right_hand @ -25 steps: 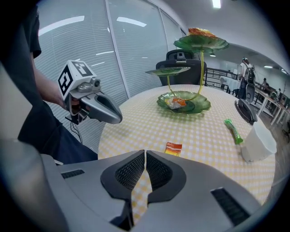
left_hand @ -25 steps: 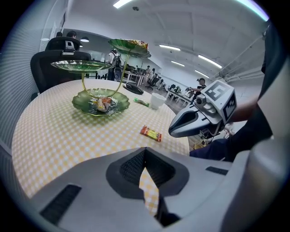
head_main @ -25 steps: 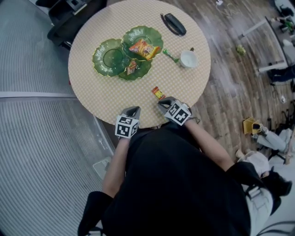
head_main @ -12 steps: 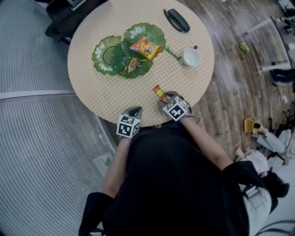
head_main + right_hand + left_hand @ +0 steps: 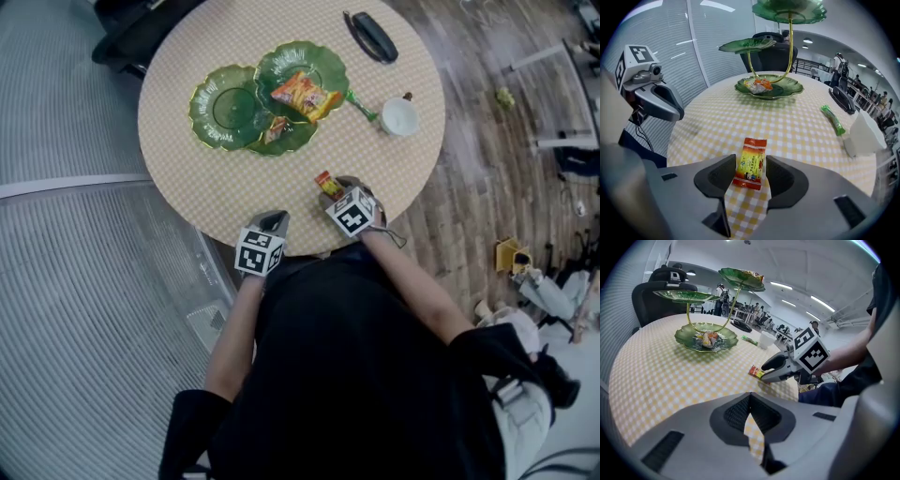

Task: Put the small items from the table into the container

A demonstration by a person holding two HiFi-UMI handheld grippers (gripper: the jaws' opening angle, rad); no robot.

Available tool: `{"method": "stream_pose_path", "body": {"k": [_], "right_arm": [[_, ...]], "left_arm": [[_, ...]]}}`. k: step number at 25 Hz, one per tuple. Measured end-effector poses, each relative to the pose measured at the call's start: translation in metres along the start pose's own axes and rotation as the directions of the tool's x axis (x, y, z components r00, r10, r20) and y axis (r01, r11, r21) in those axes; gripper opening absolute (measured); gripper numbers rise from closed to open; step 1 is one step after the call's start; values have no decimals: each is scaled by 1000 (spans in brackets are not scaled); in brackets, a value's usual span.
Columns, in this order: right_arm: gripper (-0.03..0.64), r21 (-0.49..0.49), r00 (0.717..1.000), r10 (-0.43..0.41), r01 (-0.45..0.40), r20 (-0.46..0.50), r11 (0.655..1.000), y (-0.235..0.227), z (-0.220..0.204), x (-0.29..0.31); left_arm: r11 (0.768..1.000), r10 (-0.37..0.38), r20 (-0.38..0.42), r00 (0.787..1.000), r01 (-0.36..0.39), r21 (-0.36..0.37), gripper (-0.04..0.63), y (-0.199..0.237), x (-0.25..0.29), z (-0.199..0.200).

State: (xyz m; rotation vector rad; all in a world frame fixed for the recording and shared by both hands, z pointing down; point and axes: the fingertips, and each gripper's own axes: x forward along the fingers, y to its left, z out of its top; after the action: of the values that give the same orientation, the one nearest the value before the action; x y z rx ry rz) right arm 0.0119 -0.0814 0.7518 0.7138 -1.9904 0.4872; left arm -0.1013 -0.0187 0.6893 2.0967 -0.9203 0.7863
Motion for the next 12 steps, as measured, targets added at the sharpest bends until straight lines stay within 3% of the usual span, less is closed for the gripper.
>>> {"method": "stream_pose_path", "body": {"k": [8, 12], "right_arm": [[212, -45, 999, 24, -25, -23, 999, 4, -3, 8], [159, -53, 999, 24, -25, -26, 998, 4, -5, 7]], "left_arm": [[1000, 4, 0, 1000, -4, -8, 3, 2, 1, 2], [1000, 2, -1, 1000, -2, -4, 3, 1, 3, 1]]}}
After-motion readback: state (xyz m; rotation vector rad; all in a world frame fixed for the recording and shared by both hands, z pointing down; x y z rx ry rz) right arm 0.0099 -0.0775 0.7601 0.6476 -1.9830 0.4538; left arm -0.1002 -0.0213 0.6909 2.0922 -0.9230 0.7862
